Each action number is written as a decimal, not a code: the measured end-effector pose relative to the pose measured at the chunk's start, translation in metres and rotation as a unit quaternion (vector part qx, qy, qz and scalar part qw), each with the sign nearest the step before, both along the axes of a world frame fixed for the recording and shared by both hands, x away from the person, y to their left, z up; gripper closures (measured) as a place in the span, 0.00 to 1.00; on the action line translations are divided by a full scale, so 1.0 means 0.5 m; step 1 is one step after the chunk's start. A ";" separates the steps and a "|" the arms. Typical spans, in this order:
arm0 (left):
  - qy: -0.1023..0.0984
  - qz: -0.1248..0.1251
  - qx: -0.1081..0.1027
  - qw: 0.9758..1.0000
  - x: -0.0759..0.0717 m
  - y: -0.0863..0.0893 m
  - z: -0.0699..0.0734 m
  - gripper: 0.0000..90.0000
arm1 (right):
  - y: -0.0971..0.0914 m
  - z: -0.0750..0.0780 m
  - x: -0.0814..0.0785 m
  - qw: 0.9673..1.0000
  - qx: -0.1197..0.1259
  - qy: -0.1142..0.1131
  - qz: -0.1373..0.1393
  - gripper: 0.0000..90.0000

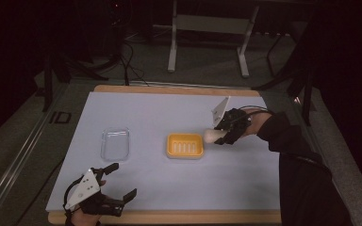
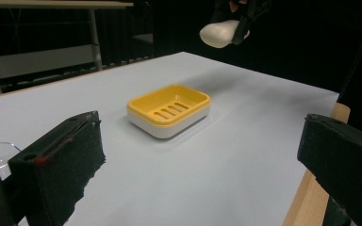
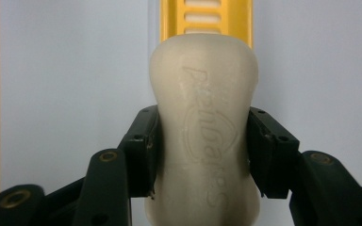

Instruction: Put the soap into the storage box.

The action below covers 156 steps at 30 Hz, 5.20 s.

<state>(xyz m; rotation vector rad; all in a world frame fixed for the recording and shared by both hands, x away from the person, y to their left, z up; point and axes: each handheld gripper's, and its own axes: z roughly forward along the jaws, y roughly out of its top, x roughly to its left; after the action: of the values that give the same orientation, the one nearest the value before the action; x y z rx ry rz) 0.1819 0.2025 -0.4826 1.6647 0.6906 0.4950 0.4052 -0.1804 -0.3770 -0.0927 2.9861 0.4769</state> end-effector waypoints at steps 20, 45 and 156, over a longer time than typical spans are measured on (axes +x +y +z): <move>0.001 -0.002 0.003 1.000 0.000 0.000 0.000 0.01 | 0.082 -0.003 0.005 0.998 0.055 -0.005 0.043 0.55; -0.001 -0.005 0.001 1.000 -0.001 0.000 0.002 0.01 | 0.128 -0.074 0.027 0.992 0.109 0.004 0.062 0.55; 0.002 -0.020 0.007 1.000 0.006 -0.012 0.002 0.01 | -0.023 -0.117 -0.078 0.912 0.228 -0.063 -0.336 0.15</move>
<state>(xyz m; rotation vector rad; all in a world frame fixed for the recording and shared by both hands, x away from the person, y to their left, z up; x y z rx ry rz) 0.1847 0.1967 -0.4815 1.6901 0.6572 0.4693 0.3660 -0.1918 -0.4356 0.8688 2.4627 0.9818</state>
